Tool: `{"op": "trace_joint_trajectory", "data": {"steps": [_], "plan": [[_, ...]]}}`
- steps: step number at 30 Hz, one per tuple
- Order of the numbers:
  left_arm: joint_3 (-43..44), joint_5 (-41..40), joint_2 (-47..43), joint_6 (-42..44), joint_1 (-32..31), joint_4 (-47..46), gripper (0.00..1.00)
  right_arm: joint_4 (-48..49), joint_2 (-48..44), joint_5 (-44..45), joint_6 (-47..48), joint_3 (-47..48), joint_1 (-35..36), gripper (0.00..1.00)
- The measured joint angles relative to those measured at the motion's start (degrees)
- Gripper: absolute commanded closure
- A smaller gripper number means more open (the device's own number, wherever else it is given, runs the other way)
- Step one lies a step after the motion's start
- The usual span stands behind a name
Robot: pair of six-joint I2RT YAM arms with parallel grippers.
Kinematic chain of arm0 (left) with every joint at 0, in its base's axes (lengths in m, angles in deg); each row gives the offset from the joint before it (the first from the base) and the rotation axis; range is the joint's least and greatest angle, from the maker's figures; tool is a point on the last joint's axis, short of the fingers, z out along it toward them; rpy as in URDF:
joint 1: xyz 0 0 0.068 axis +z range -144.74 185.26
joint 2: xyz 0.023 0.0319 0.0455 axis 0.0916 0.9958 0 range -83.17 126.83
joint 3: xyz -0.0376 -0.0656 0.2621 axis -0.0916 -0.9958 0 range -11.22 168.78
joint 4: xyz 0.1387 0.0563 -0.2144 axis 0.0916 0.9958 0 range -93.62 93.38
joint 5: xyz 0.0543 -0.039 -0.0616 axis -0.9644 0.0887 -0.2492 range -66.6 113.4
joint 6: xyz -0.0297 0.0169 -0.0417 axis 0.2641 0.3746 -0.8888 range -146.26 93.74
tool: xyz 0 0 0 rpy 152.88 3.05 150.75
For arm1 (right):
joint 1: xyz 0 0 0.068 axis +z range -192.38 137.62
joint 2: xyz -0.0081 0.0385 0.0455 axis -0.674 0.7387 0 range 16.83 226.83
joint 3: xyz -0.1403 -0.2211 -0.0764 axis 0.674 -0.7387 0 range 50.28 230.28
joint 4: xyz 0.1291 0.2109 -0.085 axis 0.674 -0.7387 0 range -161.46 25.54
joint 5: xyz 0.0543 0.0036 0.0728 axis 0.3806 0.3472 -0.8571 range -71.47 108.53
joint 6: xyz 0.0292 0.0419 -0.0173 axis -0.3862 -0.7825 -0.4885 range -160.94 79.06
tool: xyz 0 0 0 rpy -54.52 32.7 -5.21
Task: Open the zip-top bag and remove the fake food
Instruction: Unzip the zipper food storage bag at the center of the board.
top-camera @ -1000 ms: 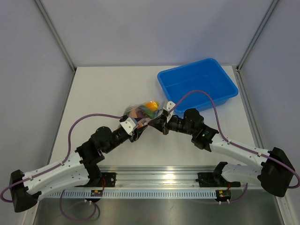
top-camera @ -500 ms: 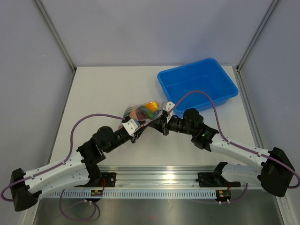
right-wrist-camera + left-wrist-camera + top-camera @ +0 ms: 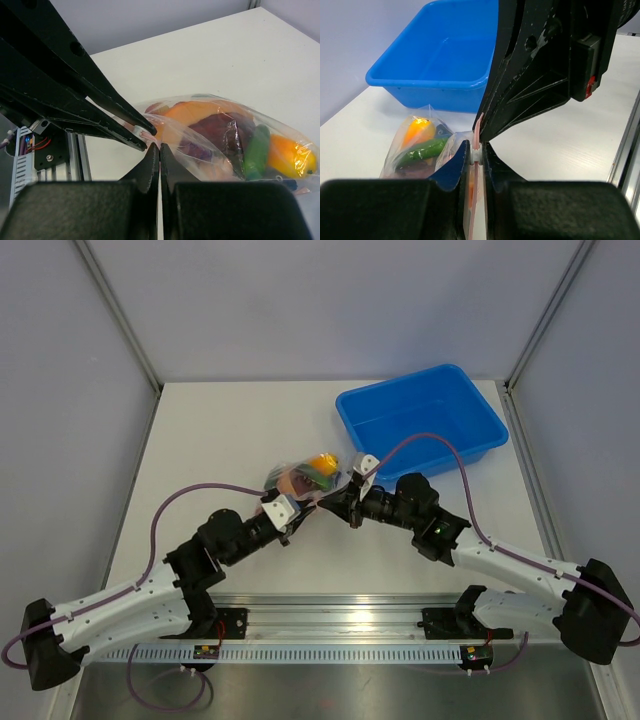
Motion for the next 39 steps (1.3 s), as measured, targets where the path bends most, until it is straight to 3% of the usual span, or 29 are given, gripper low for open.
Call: {"op": "trace_joint_trajectory", "data": {"steps": [24,39], "plan": [[3.58,-4.96,6.58,-2.1,-0.04,4.98,0.98,3.96,-4.37,16.46,-3.63,-4.57,0.44,1.0],[1.42,-8.76,3.17,-11.43,-0.04,12.37,0.99,5.42,-4.44,24.96,-3.91,-5.29,0.57,1.0]]}}
